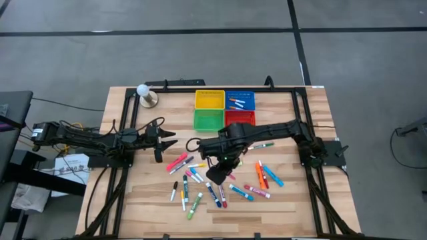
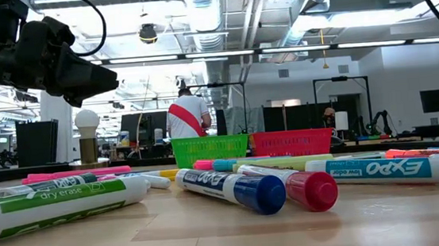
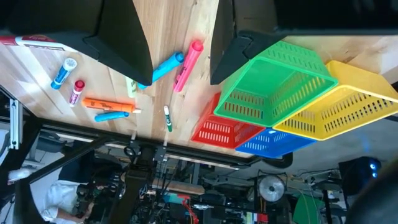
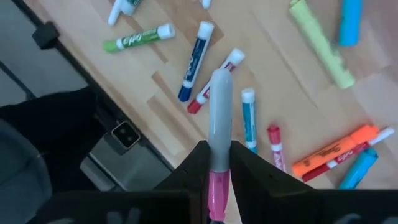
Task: Pick & Place Markers
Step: Put the small pink highlighter pen into the blue bin
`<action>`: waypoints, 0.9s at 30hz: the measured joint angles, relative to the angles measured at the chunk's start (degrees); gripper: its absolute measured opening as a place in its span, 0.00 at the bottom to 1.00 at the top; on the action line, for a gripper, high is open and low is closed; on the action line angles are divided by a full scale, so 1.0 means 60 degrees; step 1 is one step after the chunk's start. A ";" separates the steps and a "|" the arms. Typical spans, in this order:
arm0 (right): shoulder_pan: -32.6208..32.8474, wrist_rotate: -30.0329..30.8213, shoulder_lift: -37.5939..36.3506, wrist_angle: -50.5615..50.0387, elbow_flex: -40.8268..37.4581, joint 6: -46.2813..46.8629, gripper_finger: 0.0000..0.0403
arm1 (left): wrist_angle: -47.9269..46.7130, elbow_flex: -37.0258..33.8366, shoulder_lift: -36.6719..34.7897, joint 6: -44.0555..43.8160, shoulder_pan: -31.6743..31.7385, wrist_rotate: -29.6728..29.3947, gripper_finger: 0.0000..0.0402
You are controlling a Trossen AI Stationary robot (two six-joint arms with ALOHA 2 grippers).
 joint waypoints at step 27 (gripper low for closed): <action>0.0234 0.2089 -0.0003 0.0000 0.0000 0.0271 0.11 | 0.0004 0.0000 0.0000 0.0000 0.0004 0.0000 0.40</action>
